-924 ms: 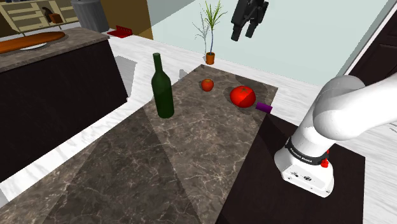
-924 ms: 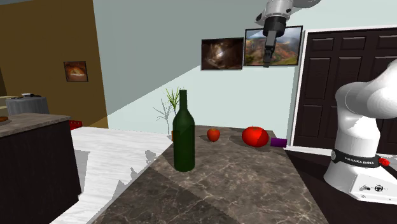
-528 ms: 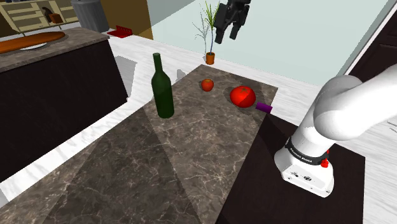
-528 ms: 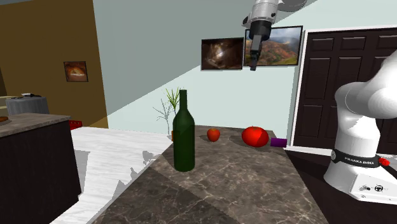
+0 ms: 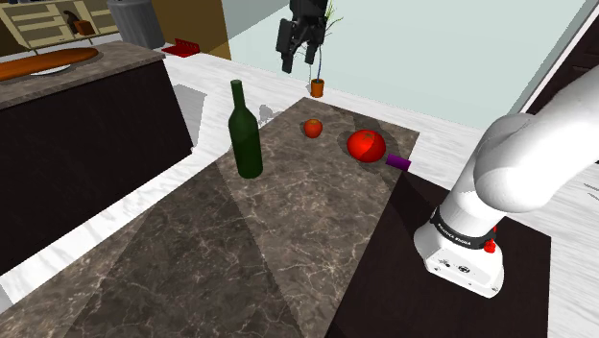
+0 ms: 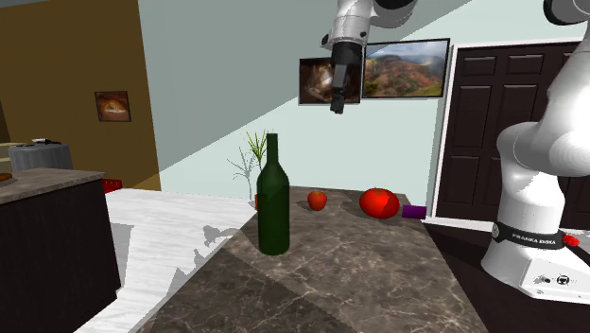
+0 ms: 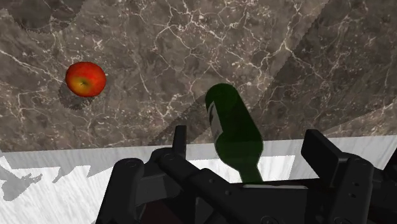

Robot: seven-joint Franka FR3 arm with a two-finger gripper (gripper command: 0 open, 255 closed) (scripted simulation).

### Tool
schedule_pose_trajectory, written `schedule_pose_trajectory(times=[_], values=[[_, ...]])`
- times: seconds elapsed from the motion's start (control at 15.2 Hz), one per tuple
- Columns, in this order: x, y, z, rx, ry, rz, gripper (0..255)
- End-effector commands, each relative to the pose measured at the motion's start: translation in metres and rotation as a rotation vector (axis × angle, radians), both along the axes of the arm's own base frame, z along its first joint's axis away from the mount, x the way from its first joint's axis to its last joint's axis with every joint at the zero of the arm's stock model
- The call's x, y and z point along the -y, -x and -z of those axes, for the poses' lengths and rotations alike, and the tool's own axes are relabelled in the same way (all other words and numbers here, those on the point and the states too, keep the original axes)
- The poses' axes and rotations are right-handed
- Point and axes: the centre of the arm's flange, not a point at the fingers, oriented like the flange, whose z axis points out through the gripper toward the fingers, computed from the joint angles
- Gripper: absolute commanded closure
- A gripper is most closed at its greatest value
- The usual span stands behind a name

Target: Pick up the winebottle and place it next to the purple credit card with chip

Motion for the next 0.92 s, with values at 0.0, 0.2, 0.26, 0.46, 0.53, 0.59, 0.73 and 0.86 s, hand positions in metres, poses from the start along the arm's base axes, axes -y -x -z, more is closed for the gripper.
schedule_pose_trajectory(times=[0.0,0.2,0.26,0.46,0.53,0.59,0.73,0.86], values=[[-0.011,-0.027,0.008,0.002,0.009,-0.021,0],[-0.029,-0.061,0.018,0.002,0.023,-0.051,0],[-0.035,-0.073,0.022,0.003,0.027,-0.061,0],[-0.054,-0.107,0.033,0.003,0.041,-0.091,0],[-0.061,-0.118,0.036,0.004,0.046,-0.101,0],[-0.067,-0.129,0.040,0.004,0.050,-0.111,0],[-0.081,-0.151,0.047,0.005,0.060,-0.131,0],[-0.083,-0.154,0.053,0.005,0.060,-0.133,0]])
